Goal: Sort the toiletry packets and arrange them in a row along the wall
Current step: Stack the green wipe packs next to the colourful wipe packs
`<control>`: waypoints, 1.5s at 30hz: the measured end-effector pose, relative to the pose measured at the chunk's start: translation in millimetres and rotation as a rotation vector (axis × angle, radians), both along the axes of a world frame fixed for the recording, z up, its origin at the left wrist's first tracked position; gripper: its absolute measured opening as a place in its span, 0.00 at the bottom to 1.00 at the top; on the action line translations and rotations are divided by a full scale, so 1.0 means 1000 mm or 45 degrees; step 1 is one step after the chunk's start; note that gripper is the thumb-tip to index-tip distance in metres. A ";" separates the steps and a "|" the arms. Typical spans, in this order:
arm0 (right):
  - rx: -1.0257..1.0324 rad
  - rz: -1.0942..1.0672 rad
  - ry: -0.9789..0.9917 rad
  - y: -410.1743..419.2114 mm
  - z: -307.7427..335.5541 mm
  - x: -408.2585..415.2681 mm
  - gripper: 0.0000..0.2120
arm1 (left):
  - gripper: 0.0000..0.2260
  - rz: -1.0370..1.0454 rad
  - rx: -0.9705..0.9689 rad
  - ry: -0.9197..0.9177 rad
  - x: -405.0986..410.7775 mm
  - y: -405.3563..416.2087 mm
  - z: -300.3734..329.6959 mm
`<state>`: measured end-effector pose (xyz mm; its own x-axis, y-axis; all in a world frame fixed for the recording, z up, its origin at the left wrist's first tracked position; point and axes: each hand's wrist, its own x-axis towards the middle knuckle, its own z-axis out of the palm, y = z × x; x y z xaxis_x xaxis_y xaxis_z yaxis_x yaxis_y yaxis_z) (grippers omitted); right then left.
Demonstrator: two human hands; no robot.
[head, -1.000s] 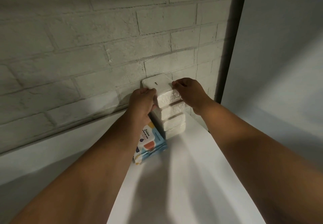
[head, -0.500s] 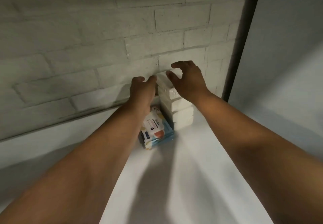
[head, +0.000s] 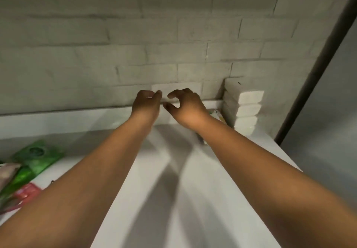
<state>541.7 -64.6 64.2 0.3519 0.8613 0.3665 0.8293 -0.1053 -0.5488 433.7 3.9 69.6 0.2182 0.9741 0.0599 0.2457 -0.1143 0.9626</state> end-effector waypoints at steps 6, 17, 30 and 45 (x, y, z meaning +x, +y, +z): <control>-0.091 0.178 0.018 0.030 -0.013 -0.098 0.20 | 0.12 0.057 0.108 0.071 -0.111 0.006 -0.012; -0.165 0.420 0.042 0.087 -0.027 -0.274 0.19 | 0.09 0.121 0.146 0.128 -0.305 0.035 -0.028; -0.327 0.469 0.095 0.168 -0.056 -0.404 0.19 | 0.10 0.216 0.031 0.208 -0.474 0.122 -0.061; -0.720 0.411 -0.129 0.265 -0.106 -0.468 0.21 | 0.24 0.332 -0.139 1.085 -0.530 0.210 -0.151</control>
<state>73.4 200.0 -41.5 0.0313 0.9873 -0.1559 0.9122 -0.0920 -0.3994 -95.8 213.6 -81.7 -0.0830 0.9897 -0.1169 0.8871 0.1268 0.4439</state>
